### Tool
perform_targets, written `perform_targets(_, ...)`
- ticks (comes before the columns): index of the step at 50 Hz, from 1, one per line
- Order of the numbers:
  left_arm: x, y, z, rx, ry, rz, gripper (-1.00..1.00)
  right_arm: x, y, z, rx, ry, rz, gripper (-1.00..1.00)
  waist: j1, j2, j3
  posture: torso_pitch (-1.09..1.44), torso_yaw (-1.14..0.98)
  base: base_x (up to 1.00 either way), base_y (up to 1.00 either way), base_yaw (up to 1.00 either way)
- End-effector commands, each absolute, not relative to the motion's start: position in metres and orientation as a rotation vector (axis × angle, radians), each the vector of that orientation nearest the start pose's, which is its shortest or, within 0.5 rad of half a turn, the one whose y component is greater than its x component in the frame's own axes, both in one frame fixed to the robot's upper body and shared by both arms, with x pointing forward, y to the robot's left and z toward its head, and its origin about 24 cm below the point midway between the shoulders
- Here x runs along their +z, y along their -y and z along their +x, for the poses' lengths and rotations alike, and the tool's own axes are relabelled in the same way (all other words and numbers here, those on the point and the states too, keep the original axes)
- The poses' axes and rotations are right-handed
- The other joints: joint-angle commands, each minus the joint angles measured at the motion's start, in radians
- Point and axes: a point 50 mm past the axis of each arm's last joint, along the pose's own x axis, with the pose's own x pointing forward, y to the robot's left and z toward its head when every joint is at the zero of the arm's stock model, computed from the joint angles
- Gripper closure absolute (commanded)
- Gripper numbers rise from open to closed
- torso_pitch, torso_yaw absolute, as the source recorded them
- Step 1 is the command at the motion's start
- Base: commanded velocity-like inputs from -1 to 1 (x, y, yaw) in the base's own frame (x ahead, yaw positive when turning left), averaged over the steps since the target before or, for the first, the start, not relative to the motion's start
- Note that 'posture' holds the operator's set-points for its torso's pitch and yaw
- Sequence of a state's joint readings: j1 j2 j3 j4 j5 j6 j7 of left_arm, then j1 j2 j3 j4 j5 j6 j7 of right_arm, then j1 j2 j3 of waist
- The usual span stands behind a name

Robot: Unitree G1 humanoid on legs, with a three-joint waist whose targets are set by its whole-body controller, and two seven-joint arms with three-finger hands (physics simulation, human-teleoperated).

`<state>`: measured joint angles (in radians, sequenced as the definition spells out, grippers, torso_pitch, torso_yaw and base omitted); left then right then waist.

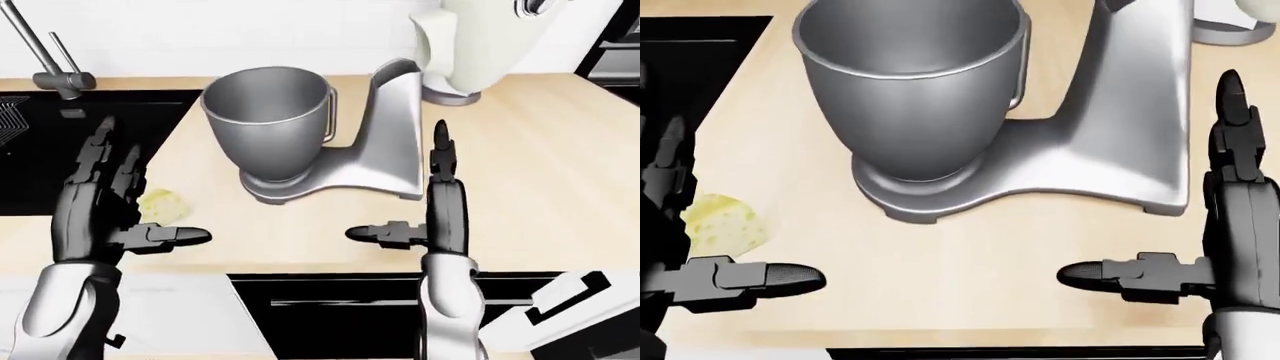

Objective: Place the cheese in the stand mixer bowl.

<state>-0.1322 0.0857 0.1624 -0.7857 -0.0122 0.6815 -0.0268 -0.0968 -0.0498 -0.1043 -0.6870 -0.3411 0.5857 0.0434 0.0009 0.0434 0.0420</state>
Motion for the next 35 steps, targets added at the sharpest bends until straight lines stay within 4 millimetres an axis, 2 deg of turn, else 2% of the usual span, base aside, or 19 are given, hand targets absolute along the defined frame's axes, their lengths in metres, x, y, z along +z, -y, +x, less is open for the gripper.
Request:
perform_targets(1,0.197,-0.176,0.225,0.072,0.325,0.080,-1.00,0.181,0.193,0.226,-0.329,0.270,-0.324,-1.00,-0.004,-0.005,-0.015,0.00,0.00,0.00,0.00,0.00)
perform_targets(3,0.199,-0.176,0.224,0.072,0.329,0.080,-1.00,0.182,0.200,0.221,-0.386,0.272,-0.328,-1.00,0.004,-0.028,-0.006,0.00,0.00,0.00,0.00,0.00)
perform_targets(6,0.201,-0.177,0.223,0.073,0.332,0.079,-1.00,0.183,0.202,0.218,-0.402,0.272,-0.327,-1.00,0.016,-0.089,-0.014,0.00,0.00,0.00,0.00,0.00)
perform_targets(7,0.202,-0.177,0.222,0.074,0.335,0.079,-1.00,0.183,0.202,0.218,-0.409,0.273,-0.328,-1.00,0.019,-0.059,-0.015,0.00,0.00,0.00,0.00,0.00)
perform_targets(9,0.202,-0.177,0.222,0.075,0.336,0.079,-1.00,0.183,0.202,0.218,-0.413,0.273,-0.328,-1.00,0.017,-0.061,-0.036,0.00,0.00,0.00,0.00,0.00)
perform_targets(14,0.203,-0.179,0.221,0.081,0.340,0.081,-1.00,0.183,0.204,0.216,-0.423,0.273,-0.331,-1.00,0.013,-0.047,-0.046,0.00,0.00,0.00,0.00,0.00)
perform_targets(30,0.211,-0.189,0.211,0.120,0.364,0.121,-1.00,0.183,0.208,0.209,-0.432,0.272,-0.329,-1.00,0.004,-0.042,-0.035,0.00,0.00,0.00,0.00,0.00)
perform_targets(35,0.221,-0.198,0.207,0.152,0.383,0.141,-1.00,0.182,0.207,0.210,-0.429,0.275,-0.331,-1.00,0.004,-0.041,-0.031,0.00,0.00,0.00,0.00,0.00)
